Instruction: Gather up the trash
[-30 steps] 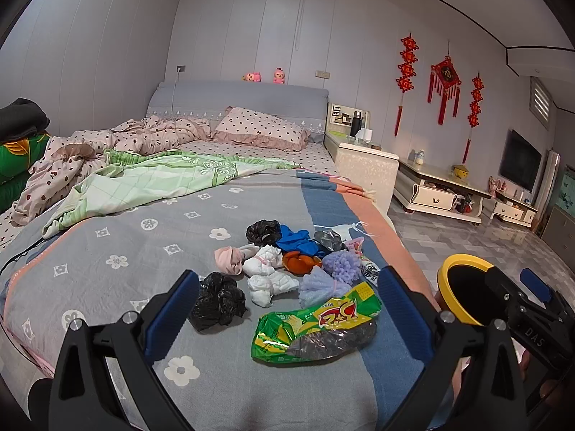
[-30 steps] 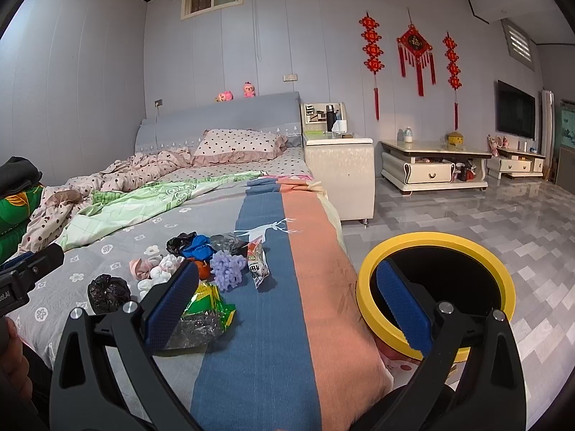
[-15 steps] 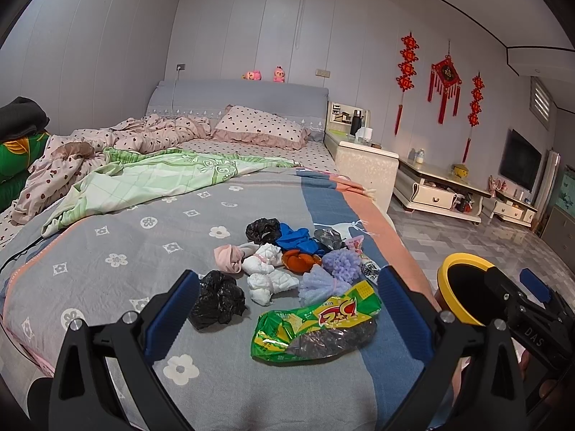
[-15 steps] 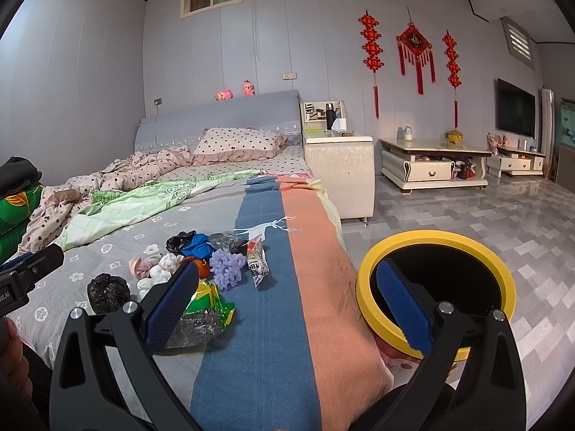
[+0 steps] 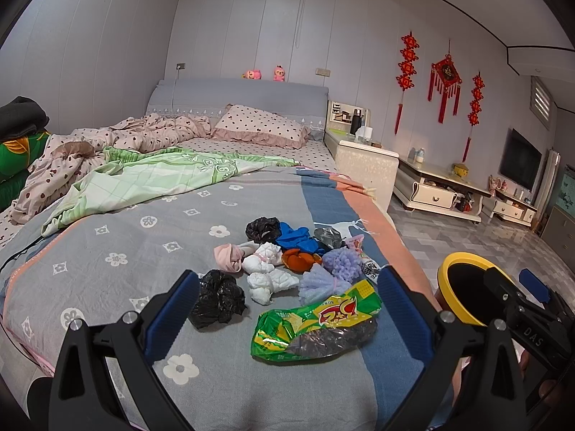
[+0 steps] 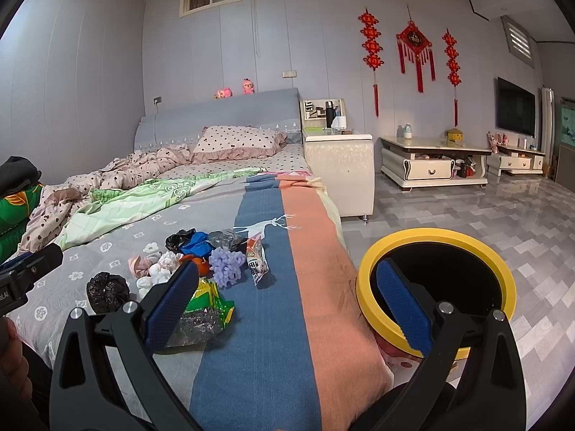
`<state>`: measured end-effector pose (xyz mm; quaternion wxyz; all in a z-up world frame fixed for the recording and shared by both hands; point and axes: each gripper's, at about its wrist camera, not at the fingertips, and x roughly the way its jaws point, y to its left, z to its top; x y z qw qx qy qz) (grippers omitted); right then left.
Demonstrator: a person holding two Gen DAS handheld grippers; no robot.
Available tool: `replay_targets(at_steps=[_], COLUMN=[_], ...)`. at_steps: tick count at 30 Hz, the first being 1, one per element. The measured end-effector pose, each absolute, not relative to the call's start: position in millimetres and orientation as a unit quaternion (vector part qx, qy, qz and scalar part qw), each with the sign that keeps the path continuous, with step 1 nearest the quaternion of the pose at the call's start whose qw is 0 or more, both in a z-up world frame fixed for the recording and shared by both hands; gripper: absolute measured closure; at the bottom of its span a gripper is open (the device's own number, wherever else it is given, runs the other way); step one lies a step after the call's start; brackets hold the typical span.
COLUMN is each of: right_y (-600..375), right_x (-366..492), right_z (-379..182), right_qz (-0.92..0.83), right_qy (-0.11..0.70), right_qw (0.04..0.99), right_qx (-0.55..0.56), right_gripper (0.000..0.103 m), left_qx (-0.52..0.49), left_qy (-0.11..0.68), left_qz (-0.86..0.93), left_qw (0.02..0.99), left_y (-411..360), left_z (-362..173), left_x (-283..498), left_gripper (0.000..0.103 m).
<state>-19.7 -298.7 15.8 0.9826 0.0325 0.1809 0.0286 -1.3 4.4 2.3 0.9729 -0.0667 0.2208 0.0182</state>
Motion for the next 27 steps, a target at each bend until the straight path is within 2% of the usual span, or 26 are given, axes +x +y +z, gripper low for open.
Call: replay_targets(at_steps=[19,27], right_y=[-300,-291], right_x=[-18,-1], right_z=[5,-10], right_qz=[0.027,0.051], right_qy=[0.185,0.216], right_qw=[0.982,0.975], right_qx=[0.033,0.017], right_gripper=[0.008,0.008], left_qx=[-0.065,-0.058], left_qy=[0.224,0.235], left_qz=[0.020,0.034], left_qw=[0.972,0.970], left_y=[3,6], left_z=[-6,-14], left_x=[-1,0], left_gripper=[0.007,0.007])
